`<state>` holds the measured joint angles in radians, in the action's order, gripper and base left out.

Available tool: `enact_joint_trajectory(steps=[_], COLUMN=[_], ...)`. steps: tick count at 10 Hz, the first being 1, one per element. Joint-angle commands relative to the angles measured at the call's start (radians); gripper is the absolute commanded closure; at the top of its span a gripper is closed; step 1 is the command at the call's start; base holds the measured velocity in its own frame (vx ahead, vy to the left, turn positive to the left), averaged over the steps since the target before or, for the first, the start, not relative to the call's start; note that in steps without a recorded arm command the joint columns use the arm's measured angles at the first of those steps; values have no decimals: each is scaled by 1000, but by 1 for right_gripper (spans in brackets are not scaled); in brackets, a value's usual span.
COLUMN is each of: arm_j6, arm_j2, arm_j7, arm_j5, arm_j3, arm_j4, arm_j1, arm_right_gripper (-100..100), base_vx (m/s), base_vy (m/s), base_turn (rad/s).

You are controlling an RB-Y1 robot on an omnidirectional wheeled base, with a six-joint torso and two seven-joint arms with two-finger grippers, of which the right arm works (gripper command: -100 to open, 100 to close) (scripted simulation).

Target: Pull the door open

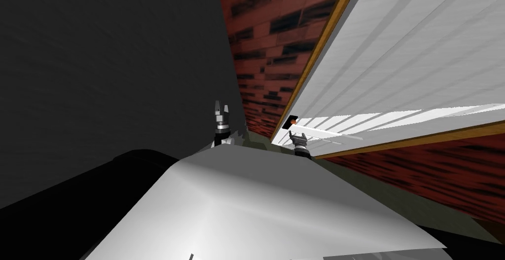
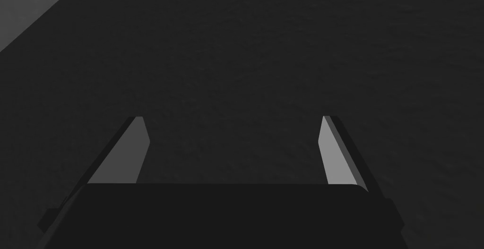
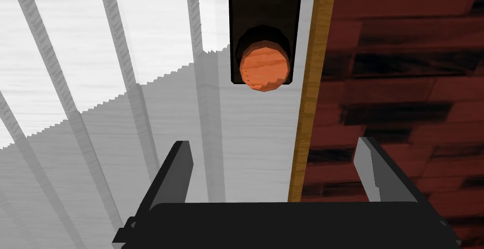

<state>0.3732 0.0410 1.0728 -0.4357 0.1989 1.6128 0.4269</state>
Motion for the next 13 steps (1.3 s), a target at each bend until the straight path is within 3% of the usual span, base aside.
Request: enact_joint_trajectory(steps=[1,9,10,11,13], arm_j6=[-17,-65,-64,-64,-64], arm_j2=[17,37,37,37,37], arm_j7=[4,17,16,16,16], arm_j5=[8,35,33,33,33], arm_j3=[14,63,58,58,58], arm_j4=[-26,-114,-105,-105,-105], arm_j1=[-38,-175,-163,-163,-163], arm_right_gripper=[-100,-100,-100,100,100], base_vx=[68,101,64,-9,-19], base_vy=[-15,-25,-7,1,6], base_turn=[71,47,20,-12,4])
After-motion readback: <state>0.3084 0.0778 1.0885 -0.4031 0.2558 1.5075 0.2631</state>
